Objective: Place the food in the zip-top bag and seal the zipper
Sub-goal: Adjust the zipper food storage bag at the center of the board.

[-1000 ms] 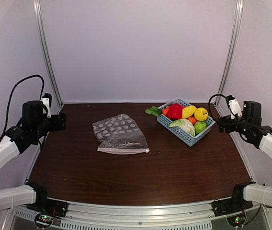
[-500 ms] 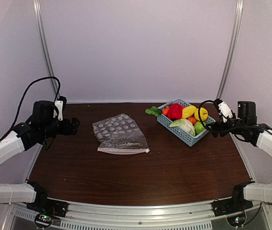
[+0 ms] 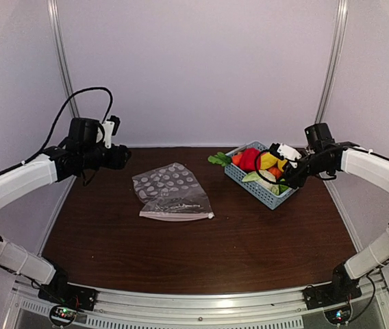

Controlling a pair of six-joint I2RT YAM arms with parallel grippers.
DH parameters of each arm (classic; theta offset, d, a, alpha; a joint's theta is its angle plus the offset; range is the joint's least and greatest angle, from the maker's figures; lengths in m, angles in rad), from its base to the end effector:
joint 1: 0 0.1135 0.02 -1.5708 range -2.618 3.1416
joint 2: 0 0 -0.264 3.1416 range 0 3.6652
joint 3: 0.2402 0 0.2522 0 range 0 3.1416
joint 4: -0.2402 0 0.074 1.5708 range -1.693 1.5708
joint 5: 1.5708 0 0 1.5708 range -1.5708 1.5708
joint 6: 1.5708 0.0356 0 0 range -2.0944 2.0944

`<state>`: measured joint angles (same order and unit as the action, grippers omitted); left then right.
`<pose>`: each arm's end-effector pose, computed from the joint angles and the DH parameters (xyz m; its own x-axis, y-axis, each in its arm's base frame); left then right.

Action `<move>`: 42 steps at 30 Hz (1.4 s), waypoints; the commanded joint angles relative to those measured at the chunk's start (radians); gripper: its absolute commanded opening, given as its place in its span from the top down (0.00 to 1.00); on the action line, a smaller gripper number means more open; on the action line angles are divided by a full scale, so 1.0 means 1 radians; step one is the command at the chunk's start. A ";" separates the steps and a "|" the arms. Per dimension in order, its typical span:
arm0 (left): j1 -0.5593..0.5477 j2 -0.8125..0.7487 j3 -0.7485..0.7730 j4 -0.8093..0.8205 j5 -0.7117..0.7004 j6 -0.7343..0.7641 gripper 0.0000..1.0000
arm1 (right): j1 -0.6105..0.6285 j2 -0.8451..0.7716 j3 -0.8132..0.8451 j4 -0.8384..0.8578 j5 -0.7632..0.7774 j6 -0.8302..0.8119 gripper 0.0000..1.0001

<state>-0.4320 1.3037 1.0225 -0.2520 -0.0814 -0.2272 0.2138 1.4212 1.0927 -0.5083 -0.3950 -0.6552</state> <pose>0.2706 -0.1216 0.3022 -0.5294 -0.0031 -0.8484 0.2407 0.9584 -0.1537 0.2936 0.0778 0.2730 -0.3025 -0.6412 -0.7052 -0.7971 0.5759 -0.1816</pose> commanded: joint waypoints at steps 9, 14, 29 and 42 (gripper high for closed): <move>-0.027 -0.017 -0.082 0.178 0.303 0.067 0.27 | -0.002 0.125 0.098 -0.353 0.113 -0.463 0.38; -0.027 -0.023 -0.077 0.169 0.306 0.071 0.28 | -0.002 0.181 0.130 -0.278 0.170 -0.449 0.40; -0.027 -0.006 -0.070 0.163 0.336 0.068 0.29 | -0.002 0.293 0.129 -0.216 0.153 -0.339 0.60; -0.044 0.022 -0.067 0.162 0.419 0.090 0.29 | 0.007 0.027 -0.126 -0.229 0.091 -0.276 0.64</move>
<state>-0.4595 1.3048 0.9409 -0.1204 0.2939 -0.1661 0.2165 1.5211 1.0241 -0.6811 -0.2626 -0.9821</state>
